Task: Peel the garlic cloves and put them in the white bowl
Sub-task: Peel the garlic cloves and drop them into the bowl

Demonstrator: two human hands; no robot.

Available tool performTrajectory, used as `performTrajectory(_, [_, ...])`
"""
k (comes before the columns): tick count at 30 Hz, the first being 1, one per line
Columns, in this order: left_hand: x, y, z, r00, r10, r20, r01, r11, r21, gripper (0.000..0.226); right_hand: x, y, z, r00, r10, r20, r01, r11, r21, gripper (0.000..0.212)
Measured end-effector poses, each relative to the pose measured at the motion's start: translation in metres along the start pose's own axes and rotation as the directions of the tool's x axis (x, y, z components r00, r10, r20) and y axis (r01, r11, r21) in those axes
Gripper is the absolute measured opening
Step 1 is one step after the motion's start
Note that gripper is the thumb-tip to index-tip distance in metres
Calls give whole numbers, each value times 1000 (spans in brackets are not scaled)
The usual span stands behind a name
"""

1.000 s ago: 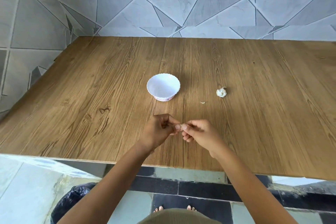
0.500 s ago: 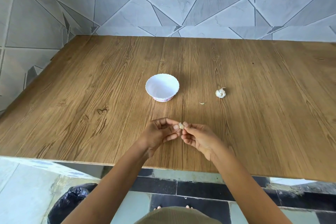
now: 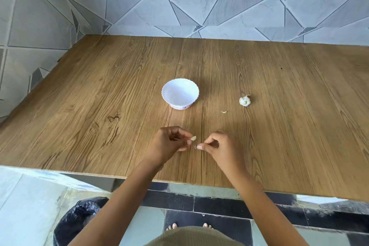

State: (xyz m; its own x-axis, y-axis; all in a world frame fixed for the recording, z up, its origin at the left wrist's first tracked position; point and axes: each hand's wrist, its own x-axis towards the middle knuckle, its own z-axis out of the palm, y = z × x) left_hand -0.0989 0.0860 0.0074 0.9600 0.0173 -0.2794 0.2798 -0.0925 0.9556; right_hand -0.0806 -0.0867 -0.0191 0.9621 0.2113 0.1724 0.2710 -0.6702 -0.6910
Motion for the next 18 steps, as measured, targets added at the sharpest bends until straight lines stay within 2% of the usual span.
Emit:
performTrajectory(2, [0, 0, 1, 1000, 11, -6, -11, 1000, 24, 11, 1, 0, 0, 1000, 3, -23, -3, 1000, 13, 28])
performTrajectory(5, [1, 0, 1, 999, 40, -15, -39, 998, 58, 11, 2, -2, -3, 999, -51, 15, 49, 992, 115, 11])
performTrajectory(7, [2, 0, 1, 998, 62, -34, -59, 995, 87, 11, 1, -2, -5, 999, -32, 17, 29, 986, 163, 16])
performTrajectory(10, [2, 1, 1, 996, 78, -44, -73, 991, 115, 12, 0, -1, -4, 1000, -18, 3, 18, 987, 159, 10])
performTrajectory(14, [1, 1, 3, 996, 91, -22, -86, 980, 179, 13, 1, -5, -4, 999, -12, 52, -3, 960, 279, 21])
performTrajectory(16, [1, 3, 3, 995, 94, -11, -91, 982, 168, 12, 1, -7, -5, 994, 13, 108, -50, 936, 350, 17])
performTrajectory(18, [0, 6, 3, 998, 70, 6, -71, 994, 78, 10, 0, -8, -5, 987, 60, 146, -119, 895, 431, 13])
